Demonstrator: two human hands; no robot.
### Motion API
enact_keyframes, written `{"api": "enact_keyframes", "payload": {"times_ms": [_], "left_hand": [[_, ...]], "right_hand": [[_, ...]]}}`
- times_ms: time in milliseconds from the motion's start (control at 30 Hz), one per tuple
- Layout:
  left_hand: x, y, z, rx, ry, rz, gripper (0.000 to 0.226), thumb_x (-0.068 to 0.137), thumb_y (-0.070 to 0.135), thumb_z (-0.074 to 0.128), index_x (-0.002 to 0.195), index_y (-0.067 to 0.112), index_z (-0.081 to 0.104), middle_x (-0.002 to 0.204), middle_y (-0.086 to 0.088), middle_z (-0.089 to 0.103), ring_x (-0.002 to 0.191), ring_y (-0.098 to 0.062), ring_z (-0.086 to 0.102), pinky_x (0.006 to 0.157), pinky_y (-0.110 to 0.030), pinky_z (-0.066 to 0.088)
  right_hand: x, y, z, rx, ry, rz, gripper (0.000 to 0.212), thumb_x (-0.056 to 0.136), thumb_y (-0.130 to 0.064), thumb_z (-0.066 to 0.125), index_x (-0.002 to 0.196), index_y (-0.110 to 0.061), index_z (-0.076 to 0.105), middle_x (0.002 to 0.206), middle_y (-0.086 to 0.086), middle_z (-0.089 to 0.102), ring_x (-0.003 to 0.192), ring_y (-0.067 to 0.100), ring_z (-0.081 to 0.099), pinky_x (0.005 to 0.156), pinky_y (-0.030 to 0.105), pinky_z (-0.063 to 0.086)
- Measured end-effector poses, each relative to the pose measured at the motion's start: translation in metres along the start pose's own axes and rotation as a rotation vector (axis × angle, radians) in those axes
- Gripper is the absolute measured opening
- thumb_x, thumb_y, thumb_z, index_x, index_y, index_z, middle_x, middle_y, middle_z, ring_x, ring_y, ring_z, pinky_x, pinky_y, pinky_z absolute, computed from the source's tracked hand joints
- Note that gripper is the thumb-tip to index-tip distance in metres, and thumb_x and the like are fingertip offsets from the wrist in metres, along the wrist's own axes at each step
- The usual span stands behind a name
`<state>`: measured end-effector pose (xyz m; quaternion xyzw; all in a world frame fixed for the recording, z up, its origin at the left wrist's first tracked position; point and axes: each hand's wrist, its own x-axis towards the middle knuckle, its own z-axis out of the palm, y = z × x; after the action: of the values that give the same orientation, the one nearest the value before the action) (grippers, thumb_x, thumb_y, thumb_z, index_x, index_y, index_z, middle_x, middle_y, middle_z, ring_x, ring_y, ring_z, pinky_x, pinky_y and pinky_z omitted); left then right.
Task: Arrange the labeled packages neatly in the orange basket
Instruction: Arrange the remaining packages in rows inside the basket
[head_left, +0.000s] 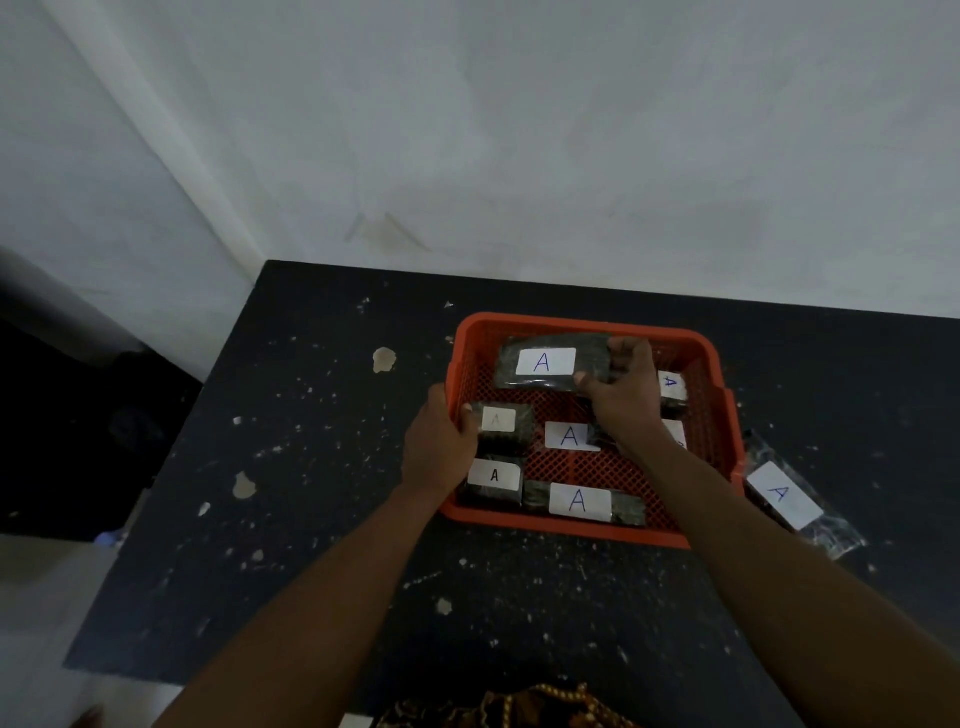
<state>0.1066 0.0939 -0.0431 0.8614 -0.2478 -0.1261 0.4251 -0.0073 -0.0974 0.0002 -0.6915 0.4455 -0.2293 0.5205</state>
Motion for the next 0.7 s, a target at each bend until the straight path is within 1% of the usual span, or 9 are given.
{"api": "enact_keyframes", "payload": {"times_ms": [67,133,200,333,400,467,567,633,700], "left_hand": [[0.000,0.000,0.000,0.004,-0.005,-0.006,0.011,0.096,0.026,0.051,0.106,0.024,0.049,0.087,0.006,0.060,0.075,-0.008,0.061,0.066,-0.029,0.052],[0.000,-0.001,0.000,0.006,-0.004,-0.007,0.010,0.096,0.026,0.051,0.106,0.025,0.048,0.086,0.007,0.059,0.074,-0.007,0.060,0.063,-0.024,0.048],[0.000,0.000,0.000,0.004,0.001,0.000,0.009,0.096,0.026,0.051,0.104,0.026,0.047,0.085,0.007,0.059,0.072,-0.007,0.060,0.061,-0.020,0.044],[0.000,0.000,0.000,0.006,-0.001,0.002,0.008,0.096,0.027,0.050,0.103,0.026,0.047,0.085,0.006,0.059,0.072,-0.007,0.059,0.061,-0.023,0.047],[0.000,-0.001,0.000,0.010,-0.001,-0.002,0.006,0.096,0.027,0.051,0.101,0.026,0.047,0.082,0.005,0.058,0.069,-0.009,0.058,0.060,-0.026,0.048],[0.000,-0.001,0.001,0.010,0.002,-0.002,0.006,0.096,0.027,0.051,0.100,0.025,0.048,0.081,0.004,0.058,0.068,-0.009,0.058,0.059,-0.025,0.048],[0.002,-0.001,0.002,0.015,0.010,0.000,0.007,0.096,0.026,0.051,0.101,0.024,0.048,0.082,0.004,0.057,0.068,-0.009,0.058,0.059,-0.025,0.047],[0.002,-0.001,0.002,0.013,0.007,-0.006,0.008,0.096,0.027,0.051,0.102,0.023,0.049,0.083,0.004,0.058,0.070,-0.010,0.058,0.061,-0.027,0.049],[0.001,-0.002,0.002,0.013,0.005,-0.009,0.008,0.096,0.026,0.052,0.102,0.022,0.049,0.083,0.003,0.058,0.070,-0.011,0.058,0.062,-0.029,0.051]], "right_hand": [[-0.002,0.002,0.007,-0.031,0.005,-0.001,0.050,0.077,-0.008,0.077,0.112,-0.024,0.044,0.091,-0.017,0.055,0.080,-0.004,0.055,0.057,0.008,0.043],[-0.003,0.004,0.015,-0.054,-0.010,0.007,0.052,0.078,-0.006,0.076,0.111,-0.025,0.041,0.090,-0.017,0.054,0.076,-0.005,0.055,0.048,0.004,0.042],[-0.002,0.005,0.024,-0.074,-0.035,0.032,0.053,0.078,-0.006,0.076,0.114,-0.022,0.040,0.088,-0.014,0.056,0.072,-0.003,0.056,0.044,0.006,0.043],[0.000,0.010,0.038,-0.167,-0.066,0.091,0.049,0.080,-0.008,0.073,0.118,-0.013,0.043,0.091,-0.001,0.060,0.069,0.001,0.054,0.051,0.018,0.041],[0.002,0.011,0.039,-0.208,-0.071,0.110,0.046,0.082,-0.006,0.071,0.118,-0.012,0.043,0.089,0.002,0.060,0.065,0.003,0.053,0.048,0.019,0.039],[0.004,0.010,0.037,-0.263,-0.087,0.086,0.044,0.082,-0.008,0.071,0.116,-0.014,0.043,0.086,0.000,0.057,0.064,0.002,0.052,0.046,0.017,0.037],[0.004,0.006,0.035,-0.381,-0.133,0.006,0.039,0.085,-0.014,0.069,0.117,-0.015,0.046,0.087,0.000,0.059,0.067,0.008,0.057,0.050,0.021,0.044],[0.002,0.002,0.034,-0.512,-0.160,-0.028,0.032,0.088,-0.020,0.064,0.116,-0.015,0.050,0.092,0.005,0.064,0.074,0.019,0.063,0.062,0.034,0.054],[0.002,0.000,0.033,-0.648,-0.172,-0.047,0.026,0.090,-0.023,0.060,0.113,-0.013,0.053,0.095,0.010,0.065,0.082,0.026,0.063,0.072,0.041,0.055]]}}
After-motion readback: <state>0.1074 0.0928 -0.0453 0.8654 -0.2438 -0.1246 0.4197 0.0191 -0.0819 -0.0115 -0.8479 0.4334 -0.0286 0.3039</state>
